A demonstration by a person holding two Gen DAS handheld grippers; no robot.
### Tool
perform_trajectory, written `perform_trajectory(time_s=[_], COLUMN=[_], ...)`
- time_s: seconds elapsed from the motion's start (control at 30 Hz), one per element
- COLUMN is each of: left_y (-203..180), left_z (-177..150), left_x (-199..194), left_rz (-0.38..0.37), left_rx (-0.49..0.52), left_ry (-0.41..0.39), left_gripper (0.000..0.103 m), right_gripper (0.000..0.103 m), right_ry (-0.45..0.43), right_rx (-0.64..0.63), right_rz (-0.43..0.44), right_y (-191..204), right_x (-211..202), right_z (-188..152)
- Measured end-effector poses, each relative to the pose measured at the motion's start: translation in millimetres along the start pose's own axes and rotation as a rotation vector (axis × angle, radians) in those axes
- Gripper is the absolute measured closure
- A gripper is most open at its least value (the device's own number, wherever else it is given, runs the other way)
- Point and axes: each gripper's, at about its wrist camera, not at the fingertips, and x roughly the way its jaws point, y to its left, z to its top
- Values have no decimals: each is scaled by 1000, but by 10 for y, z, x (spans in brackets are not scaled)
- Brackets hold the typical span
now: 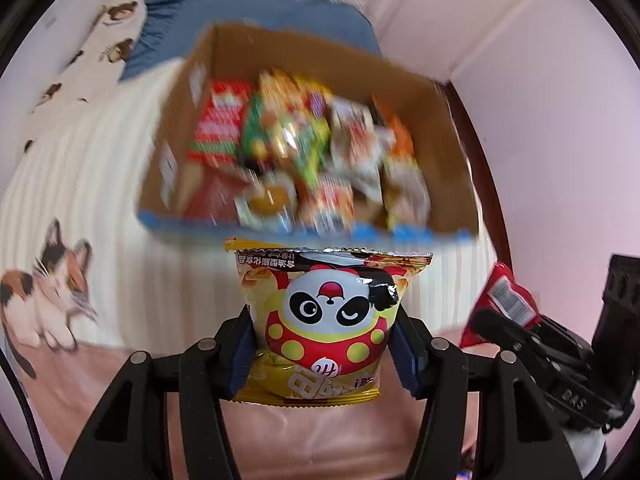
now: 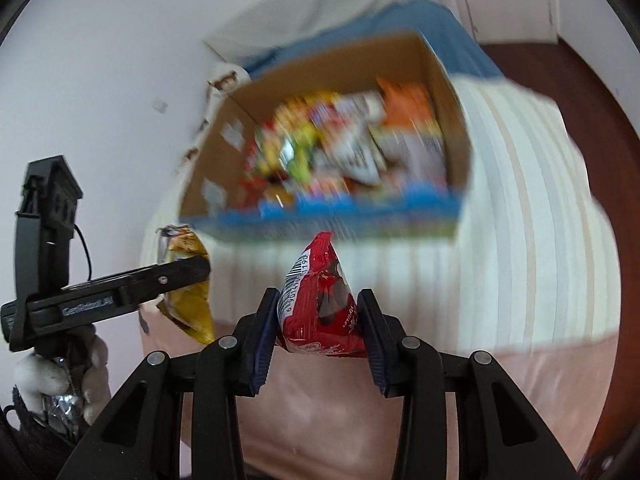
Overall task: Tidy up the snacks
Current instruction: 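Carry both packets into the box and open both tools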
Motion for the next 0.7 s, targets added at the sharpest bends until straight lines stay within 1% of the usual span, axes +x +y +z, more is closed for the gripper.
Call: perform_trajectory(time_s=[0.03,0.07,0.1,0.13,0.17,0.2,0.23,0.27,0.3,0.33,0.43,0.47,0.53,0.57,0.6,0.63,0.67,0.7], left_y=[97,129,271,355,417,398,449,482,511,531,578,591,623,657,681,686,686,682], left_z=[6,146,233,330,486,569,677,772,875,953,1174,1237,1288,1311,1325,1327,1323,1312], left_x=[19,-32,7,140,158,211,298,329,445,651,839,927,1041,1138,1181,1172,1174,1176], left_rz=[13,30,39,44,59,73,89,105,119,128,163,174,202,205,199,198,198,200], left_rx=[-4,-15,-24,-36,-45,-48,-47,-45,-46,-45,-31,-21,-31,-43,-54,-58,-55,-48], left_ry=[-11,-21,-26,-25,-20,-17,-12,-6,2,10,44,69,105,121,128,128,122,106], left_gripper=[48,48,48,48,48,48,48,48,48,48,47,47,47,47,46,46,36,23], right_gripper=[61,61,61,61,61,61,61,61,61,61,61,61,60,57,52,34,21,19], right_ry=[-12,-25,-32,-39,-41,-38,-39,-37,-32,-28,5,21,68,84,101,122,132,138], right_rx=[-19,-34,-43,-51,-55,-58,-58,-64,-69,-66,-55,-58,-48,-36,-34,-21,-8,2], right_rz=[-4,-8,-11,-16,-19,-20,-27,-39,-52,-61,-90,-97,-114,-128,-141,-163,-173,-178], right_y=[48,92,117,132,138,102,127,116,87,77,-61,-119,-189,-241,-277,-345,-392,-430], right_x=[-15,-20,-13,-1,29,22,103,143,178,264,459,472,630,709,774,842,876,902], right_z=[120,249,346,457,587,688,856,946,1041,1146,1417,1455,1532,1570,1578,1603,1606,1602])
